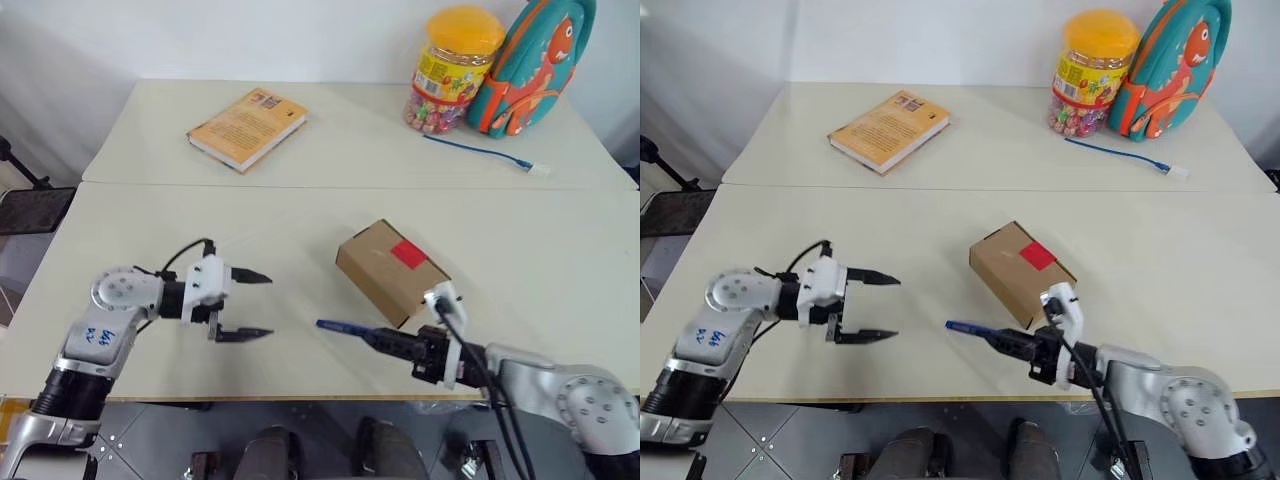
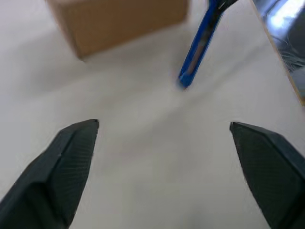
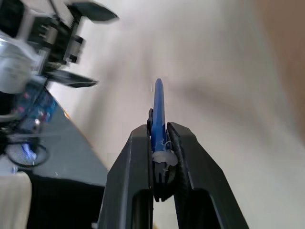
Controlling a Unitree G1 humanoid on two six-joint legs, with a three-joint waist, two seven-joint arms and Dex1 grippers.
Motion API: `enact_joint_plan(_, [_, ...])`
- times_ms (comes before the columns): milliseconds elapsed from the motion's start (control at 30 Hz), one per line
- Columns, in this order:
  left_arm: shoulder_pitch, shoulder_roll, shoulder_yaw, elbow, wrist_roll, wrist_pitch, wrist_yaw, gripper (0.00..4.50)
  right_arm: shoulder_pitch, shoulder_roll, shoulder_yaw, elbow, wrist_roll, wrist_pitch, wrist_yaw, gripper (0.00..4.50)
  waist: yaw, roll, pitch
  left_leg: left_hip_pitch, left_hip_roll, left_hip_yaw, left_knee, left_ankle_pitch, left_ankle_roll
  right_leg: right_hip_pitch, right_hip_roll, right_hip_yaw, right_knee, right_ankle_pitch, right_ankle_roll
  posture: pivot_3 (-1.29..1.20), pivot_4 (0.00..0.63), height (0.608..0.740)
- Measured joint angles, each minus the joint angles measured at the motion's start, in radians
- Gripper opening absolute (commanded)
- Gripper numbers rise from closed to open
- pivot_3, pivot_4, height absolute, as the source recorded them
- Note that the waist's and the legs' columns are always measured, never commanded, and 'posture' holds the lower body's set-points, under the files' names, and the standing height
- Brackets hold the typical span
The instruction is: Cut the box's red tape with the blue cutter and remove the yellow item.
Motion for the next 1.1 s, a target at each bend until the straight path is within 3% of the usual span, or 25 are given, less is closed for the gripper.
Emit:
enact_joint_plan(133, [-0.003, -0.03, -0.032, -0.045, 0.034, -0.039, 0.014, 4.5, -0.024, 0.031, 0.017, 0.021, -0.029, 0.017, 0.009, 0.18, -0.011, 0.001, -0.001, 0.002, 0.002, 0.003, 0.0, 0.001, -0.002, 0.0, 0.001, 0.0, 0.001, -0.001, -0.002, 0.0, 0.15, 0.74])
enact_joint_plan(267, [-0.034, -0.12, -0.101, -0.056, 0.062, -0.041, 0.056, 4.5, -0.045, 0.037, 0.019, 0.04, -0.027, 0.041, 0.024, 0.18, -0.02, 0.001, -0.001, 0.003, 0.003, 0.003, 0.0, 0.002, -0.002, 0.0, 0.001, 0.001, 0.003, -0.001, -0.002, 0.0, 0.15, 0.74])
enact_joint_plan(500, [-0.084, -0.217, -0.192, -0.006, 0.178, -0.094, 0.128, 4.5, -0.055, 0.039, -0.004, 0.065, 0.071, 0.08, -0.024, 0.18, -0.021, 0.001, -0.001, 0.001, 0.003, 0.003, 0.0, 0.002, -0.001, -0.002, 0.001, 0.0, 0.003, -0.001, -0.002, 0.0, 0.15, 0.74])
enact_joint_plan(1100, [-0.108, -0.284, -0.228, 0.071, 0.252, -0.186, 0.196, 4.5, 0.02, -0.058, -0.1, 0.009, 0.216, 0.08, -0.044, 0.18, -0.002, 0.001, -0.001, -0.001, 0.002, 0.003, 0.001, 0.001, 0.0, -0.004, -0.001, 0.0, 0.003, -0.001, -0.002, 0.0, 0.15, 0.74])
